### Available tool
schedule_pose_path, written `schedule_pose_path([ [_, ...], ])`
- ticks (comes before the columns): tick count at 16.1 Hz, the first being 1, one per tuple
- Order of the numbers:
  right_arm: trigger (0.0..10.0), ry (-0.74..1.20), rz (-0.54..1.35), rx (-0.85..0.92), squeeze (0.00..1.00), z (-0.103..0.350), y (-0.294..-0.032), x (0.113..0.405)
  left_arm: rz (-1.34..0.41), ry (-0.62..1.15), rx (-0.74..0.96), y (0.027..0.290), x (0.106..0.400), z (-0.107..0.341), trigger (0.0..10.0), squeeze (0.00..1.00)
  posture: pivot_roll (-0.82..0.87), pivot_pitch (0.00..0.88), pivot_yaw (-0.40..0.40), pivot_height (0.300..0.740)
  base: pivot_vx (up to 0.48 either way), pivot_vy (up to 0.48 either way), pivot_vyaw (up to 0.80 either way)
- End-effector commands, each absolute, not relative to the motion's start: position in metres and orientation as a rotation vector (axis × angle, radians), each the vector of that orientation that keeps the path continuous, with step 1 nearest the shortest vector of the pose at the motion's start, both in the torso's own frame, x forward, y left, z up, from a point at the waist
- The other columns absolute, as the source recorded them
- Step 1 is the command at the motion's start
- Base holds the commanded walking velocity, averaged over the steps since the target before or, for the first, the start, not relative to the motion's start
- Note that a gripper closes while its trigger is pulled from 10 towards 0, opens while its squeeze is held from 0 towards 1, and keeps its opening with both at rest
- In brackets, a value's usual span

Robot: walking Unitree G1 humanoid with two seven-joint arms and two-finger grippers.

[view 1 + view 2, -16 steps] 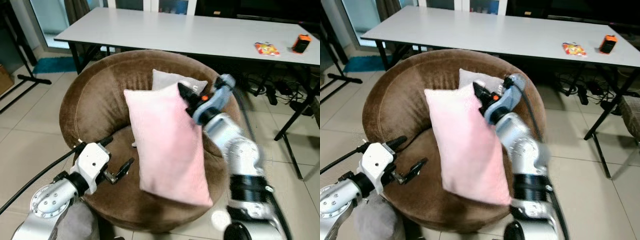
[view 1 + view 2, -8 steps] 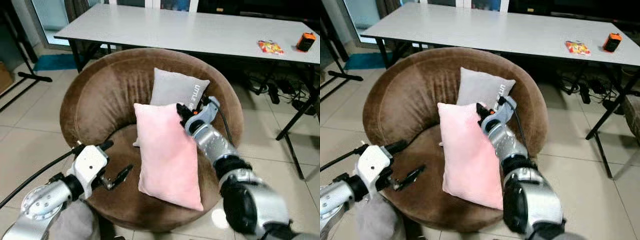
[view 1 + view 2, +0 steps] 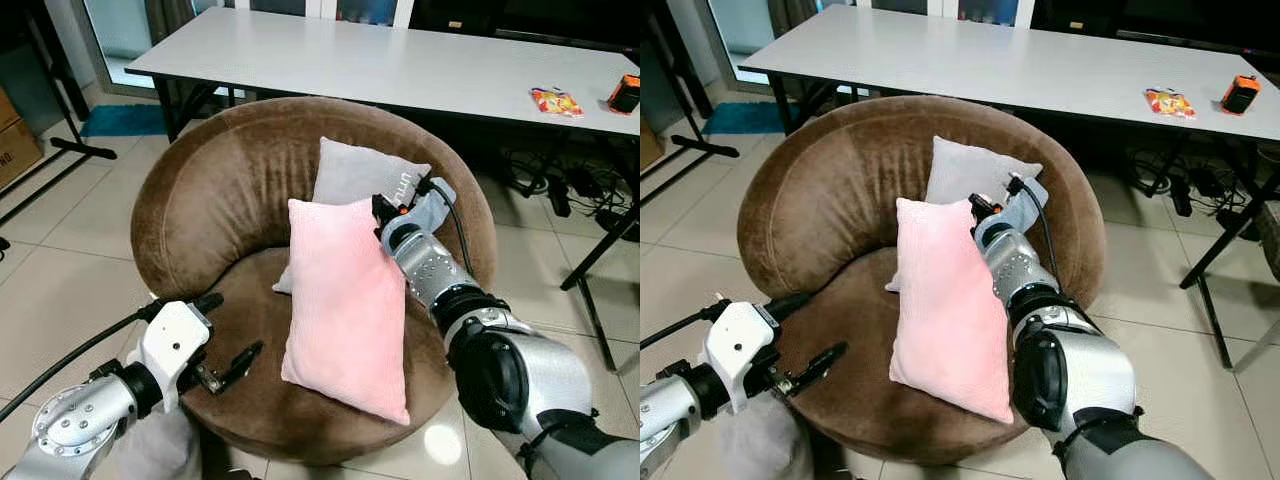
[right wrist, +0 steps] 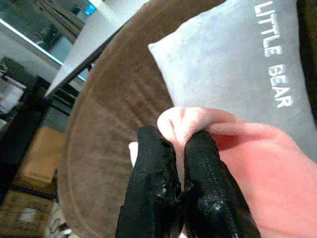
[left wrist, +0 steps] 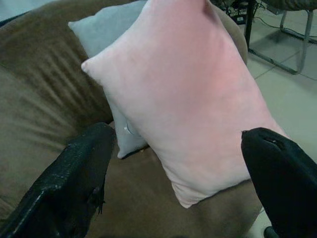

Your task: Move the pillow to the sofa from floor

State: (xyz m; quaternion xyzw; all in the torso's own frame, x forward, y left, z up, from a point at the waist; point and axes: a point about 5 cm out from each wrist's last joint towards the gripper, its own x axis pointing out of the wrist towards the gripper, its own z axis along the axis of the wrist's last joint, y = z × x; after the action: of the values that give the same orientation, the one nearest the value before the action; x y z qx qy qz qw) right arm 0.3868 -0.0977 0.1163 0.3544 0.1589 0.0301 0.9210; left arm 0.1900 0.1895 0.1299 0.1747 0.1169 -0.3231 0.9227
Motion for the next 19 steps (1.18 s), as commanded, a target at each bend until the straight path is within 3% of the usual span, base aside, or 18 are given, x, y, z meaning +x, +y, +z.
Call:
schedule_pose_path([
  [1, 10.0, 0.308, 0.055, 0.700, 1.00, 0.120, -0.100, 0.389, -0.674, 0.239, 0.359, 0.188, 0.188, 0.132, 10.0, 0.10, 0.08, 0.000, -0.065, 0.740, 0.000, 0.000, 0.00],
  [7, 10.0, 0.193, 0.205, 0.764, 1.00, 0.137, -0.100, 0.394, -0.676, 0.228, 0.364, 0.186, 0.194, 0.133, 10.0, 0.09, 0.07, 0.000, -0.060, 0.740, 0.000, 0.000, 0.00],
  [10, 10.0, 0.192, 0.204, 0.592, 1.00, 0.139, -0.108, 0.396, -0.663, 0.208, 0.374, 0.185, 0.201, 0.133, 10.0, 0.09, 0.05, 0.000, -0.059, 0.740, 0.000, 0.000, 0.00],
  [11, 10.0, 0.159, 0.194, 0.553, 0.60, 0.140, -0.114, 0.396, -0.628, 0.194, 0.393, 0.185, 0.205, 0.132, 10.0, 0.09, 0.05, 0.000, -0.058, 0.740, 0.000, 0.000, 0.00],
  [12, 10.0, 0.157, 0.197, 0.536, 0.00, 0.140, -0.118, 0.396, -0.565, 0.166, 0.418, 0.188, 0.211, 0.133, 10.0, 0.08, 0.05, 0.000, -0.065, 0.740, 0.000, 0.000, 0.00],
  [14, 10.0, 0.107, 0.275, 0.515, 0.00, 0.140, -0.121, 0.393, -0.369, 0.128, 0.388, 0.196, 0.224, 0.134, 10.0, 0.07, 0.04, 0.000, -0.071, 0.740, 0.000, 0.000, 0.00],
  [17, 10.0, 0.075, 0.307, 0.410, 0.00, 0.120, -0.131, 0.374, -0.229, 0.117, 0.336, 0.201, 0.225, 0.131, 10.0, 0.00, 0.02, 0.000, -0.069, 0.740, 0.000, 0.000, 0.00],
  [19, 10.0, 0.073, 0.304, 0.344, 0.00, 0.108, -0.138, 0.340, -0.165, 0.088, 0.315, 0.198, 0.221, 0.132, 10.0, 0.00, 0.01, 0.000, -0.068, 0.740, 0.000, 0.000, 0.00],
])
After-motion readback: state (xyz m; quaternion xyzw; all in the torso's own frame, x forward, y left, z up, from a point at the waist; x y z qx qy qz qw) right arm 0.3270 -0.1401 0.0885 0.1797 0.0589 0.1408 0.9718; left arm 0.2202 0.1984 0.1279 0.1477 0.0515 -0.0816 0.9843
